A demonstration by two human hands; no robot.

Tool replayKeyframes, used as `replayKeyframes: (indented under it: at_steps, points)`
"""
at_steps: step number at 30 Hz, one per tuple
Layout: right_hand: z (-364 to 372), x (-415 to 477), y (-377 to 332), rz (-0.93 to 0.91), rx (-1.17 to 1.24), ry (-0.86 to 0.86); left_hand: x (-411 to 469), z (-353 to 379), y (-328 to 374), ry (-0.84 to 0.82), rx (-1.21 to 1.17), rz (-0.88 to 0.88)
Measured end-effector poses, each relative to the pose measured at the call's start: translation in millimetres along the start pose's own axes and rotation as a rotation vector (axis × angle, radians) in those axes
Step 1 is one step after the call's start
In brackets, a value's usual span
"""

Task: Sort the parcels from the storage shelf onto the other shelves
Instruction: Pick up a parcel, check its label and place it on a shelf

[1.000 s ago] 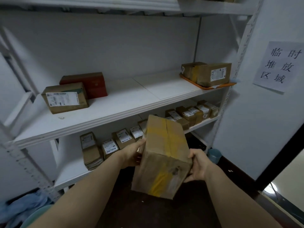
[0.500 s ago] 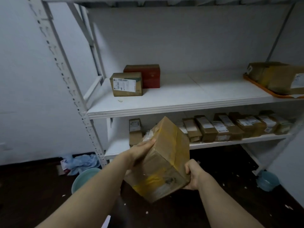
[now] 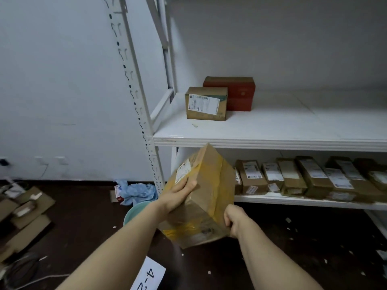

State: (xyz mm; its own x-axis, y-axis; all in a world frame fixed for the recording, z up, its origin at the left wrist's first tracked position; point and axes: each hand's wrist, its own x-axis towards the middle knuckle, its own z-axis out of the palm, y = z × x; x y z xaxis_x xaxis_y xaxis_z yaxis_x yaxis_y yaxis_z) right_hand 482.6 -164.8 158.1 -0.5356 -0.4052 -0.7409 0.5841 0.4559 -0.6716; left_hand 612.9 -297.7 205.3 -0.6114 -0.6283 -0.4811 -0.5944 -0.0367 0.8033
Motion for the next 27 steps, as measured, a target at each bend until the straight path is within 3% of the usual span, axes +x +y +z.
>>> replayKeyframes:
  at_steps: [9, 15, 27]
  points:
    - [54.1, 42.8, 12.7, -0.001, -0.119, 0.083, 26.7, -24.2, -26.4, -0.016, -0.010, -0.048]
    - [63.0, 61.8, 14.4, 0.005, -0.131, 0.124, 37.6, -27.1, -34.4, -0.048, -0.018, -0.169]
    - [74.2, 78.3, 17.1, -0.053, -0.183, 0.115, 45.7, -29.3, -56.7, -0.004, -0.100, -0.221]
